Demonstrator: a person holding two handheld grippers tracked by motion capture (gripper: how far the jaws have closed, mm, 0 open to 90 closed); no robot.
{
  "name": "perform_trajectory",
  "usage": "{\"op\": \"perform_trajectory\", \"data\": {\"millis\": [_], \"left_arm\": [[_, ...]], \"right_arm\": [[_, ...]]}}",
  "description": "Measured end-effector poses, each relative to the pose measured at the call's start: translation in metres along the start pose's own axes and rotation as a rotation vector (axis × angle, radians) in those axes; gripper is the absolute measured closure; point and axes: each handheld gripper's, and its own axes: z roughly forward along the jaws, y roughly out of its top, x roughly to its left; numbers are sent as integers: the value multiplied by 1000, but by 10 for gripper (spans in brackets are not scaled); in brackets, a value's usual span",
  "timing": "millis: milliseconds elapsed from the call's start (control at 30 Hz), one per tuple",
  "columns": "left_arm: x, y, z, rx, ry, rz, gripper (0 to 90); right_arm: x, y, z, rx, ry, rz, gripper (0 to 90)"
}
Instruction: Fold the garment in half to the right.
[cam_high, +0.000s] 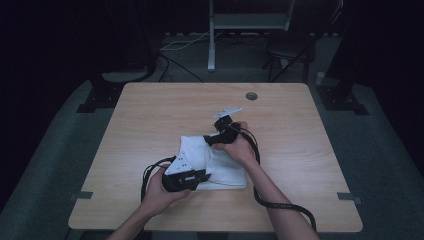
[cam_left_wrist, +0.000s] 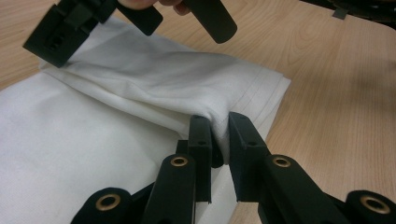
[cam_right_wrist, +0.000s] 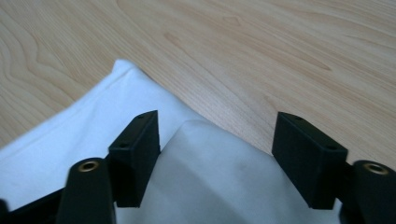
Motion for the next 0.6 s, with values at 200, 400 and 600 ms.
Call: {"op": "perform_trajectory", "data": {"millis": [200, 400, 600], "left_arm": [[0, 0, 1, 6, -6, 8, 802], [1, -1, 3, 16, -9, 1, 798], [3, -2, 4, 18, -9, -6, 794]], "right_arm": [[1, -2, 3, 19, 0, -34, 453], [1, -5, 5, 52, 14, -42, 642], [0, -8, 4, 44, 20, -48, 836]]}}
